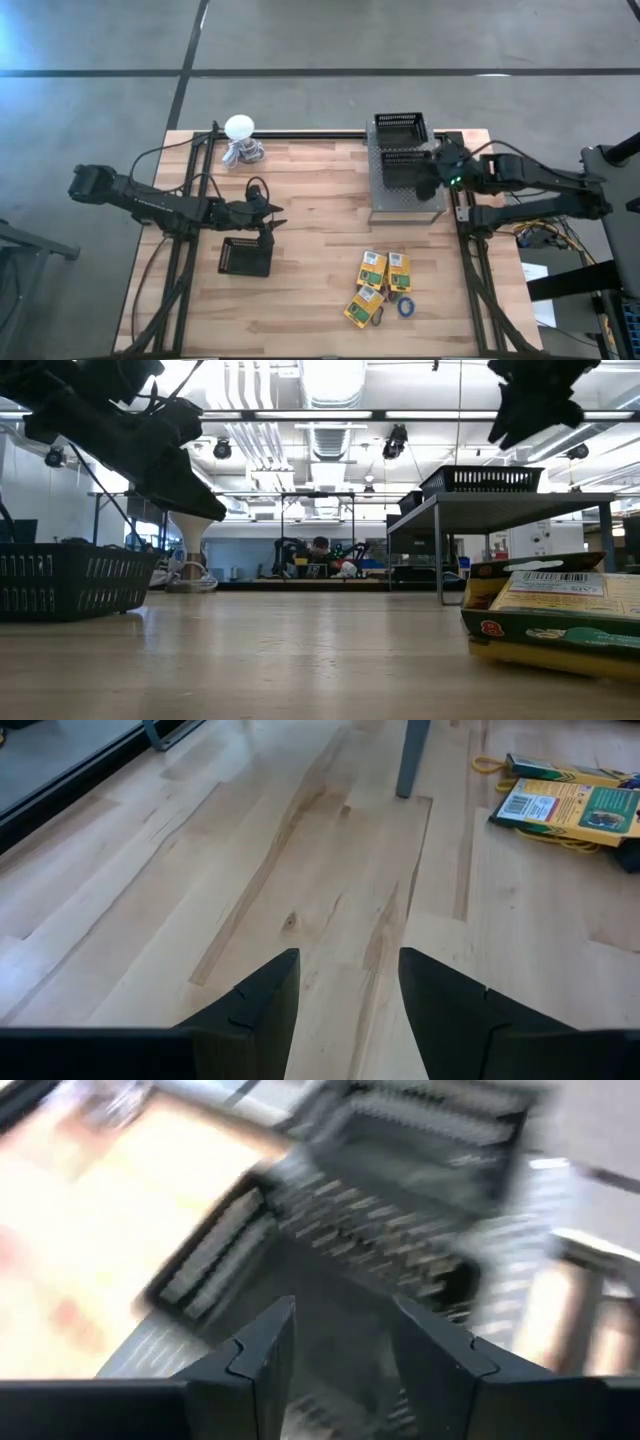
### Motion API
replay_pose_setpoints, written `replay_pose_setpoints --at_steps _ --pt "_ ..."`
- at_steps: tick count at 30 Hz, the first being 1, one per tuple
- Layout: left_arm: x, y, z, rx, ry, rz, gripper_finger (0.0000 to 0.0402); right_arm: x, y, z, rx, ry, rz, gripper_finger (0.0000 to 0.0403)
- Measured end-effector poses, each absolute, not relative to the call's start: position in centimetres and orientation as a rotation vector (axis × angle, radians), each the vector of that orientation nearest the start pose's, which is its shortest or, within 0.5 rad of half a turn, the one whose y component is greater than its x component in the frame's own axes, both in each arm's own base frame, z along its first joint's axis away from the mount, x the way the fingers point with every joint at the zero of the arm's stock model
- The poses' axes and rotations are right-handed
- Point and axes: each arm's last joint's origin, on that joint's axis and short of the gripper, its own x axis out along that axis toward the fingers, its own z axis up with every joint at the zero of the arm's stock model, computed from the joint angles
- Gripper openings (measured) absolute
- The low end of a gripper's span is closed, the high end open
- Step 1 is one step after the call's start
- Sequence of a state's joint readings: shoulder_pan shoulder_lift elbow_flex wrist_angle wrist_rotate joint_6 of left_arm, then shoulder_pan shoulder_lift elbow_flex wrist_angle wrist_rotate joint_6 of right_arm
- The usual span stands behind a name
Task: Pick & Place Office Desk Supplies
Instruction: Put the black bin on the shelf
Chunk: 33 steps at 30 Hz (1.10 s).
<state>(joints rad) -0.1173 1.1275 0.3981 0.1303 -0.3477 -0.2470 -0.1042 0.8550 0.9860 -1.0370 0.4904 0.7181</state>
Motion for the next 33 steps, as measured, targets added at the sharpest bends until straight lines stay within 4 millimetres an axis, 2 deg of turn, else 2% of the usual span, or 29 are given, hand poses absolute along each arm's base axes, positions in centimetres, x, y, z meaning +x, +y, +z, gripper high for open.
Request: replay_pose_setpoints --at_steps 4,7,11,19,23,33 --pt "20.8 -1.5 17.0 -0.115 0.546 0.297 0.0177 15.7 -0.9 30.8 0.406 0.813 -0.660 0.0132" --pt "20.8 -1.5 17.0 -0.117 0.545 0.297 0.0177 17.0 0.4 29.6 0.341 0.912 -0.607 0.0118" --pt "20.8 -1.5 17.0 -0.118 0.544 0.297 0.0177 18.3 0.9 28.3 0.263 0.971 -0.674 0.0098" --pt "20.8 -1.5 17.0 -0.118 0.542 0.297 0.0177 19.9 0.4 26.7 0.163 1.030 -0.772 0.0066" --pt "20.8 -1.5 17.0 -0.118 0.543 0.297 0.0177 20.0 0.3 26.6 0.147 1.038 -0.779 0.0058" --pt "20.8 -1.5 17.0 -0.118 0.544 0.297 0.0177 20.1 0.1 27.9 0.087 0.974 -0.810 0.0056"
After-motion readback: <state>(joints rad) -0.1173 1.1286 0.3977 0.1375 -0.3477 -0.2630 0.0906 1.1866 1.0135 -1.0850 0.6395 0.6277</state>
